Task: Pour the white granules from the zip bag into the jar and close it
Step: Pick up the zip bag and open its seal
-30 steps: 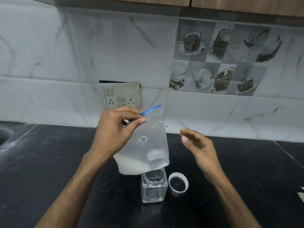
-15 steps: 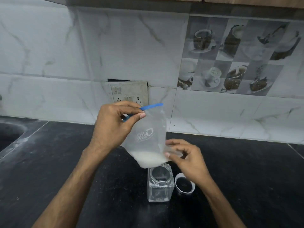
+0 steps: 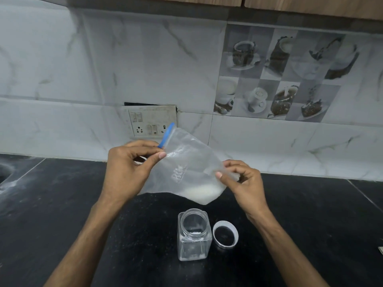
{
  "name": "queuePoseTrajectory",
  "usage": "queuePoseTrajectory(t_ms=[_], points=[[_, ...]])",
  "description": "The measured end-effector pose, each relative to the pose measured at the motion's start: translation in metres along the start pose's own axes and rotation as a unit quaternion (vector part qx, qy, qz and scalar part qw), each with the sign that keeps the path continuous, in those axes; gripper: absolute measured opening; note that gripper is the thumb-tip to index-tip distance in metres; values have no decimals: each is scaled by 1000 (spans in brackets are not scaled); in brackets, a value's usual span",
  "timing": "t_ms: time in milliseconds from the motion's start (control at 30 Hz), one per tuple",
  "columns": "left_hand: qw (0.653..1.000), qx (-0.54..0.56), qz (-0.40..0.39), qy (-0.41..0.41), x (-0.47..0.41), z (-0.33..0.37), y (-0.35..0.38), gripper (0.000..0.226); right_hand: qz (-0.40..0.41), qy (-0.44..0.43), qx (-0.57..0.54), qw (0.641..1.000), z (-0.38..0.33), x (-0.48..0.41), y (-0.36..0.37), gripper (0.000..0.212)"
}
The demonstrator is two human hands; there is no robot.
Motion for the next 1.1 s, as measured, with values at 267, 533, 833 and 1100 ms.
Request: queuePoseTrajectory(t_ms=[267, 533, 833, 1100], points=[[1000, 10, 2, 12, -4, -1, -2, 27, 34, 4, -4, 999, -1, -1, -4, 9], [1000, 25, -1, 10, -4, -5, 2, 25, 5, 66, -82, 994, 1, 4, -13, 27], [1000, 25, 4, -1, -8, -9, 4, 13, 15, 79, -107, 991, 1, 7, -22, 30], [1000, 24, -5, -12, -7, -10, 7, 19, 30, 80, -136, 987, 3, 7, -26, 29]])
Point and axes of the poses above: each hand's wrist, its own x-axis away from the middle knuckle, its own y-axis out of the palm, z = x × y, the point moved 3 cm from there along -x, towards the middle knuckle, and after that the axes turned 9 degrees about -z, right-handed, at the moved point
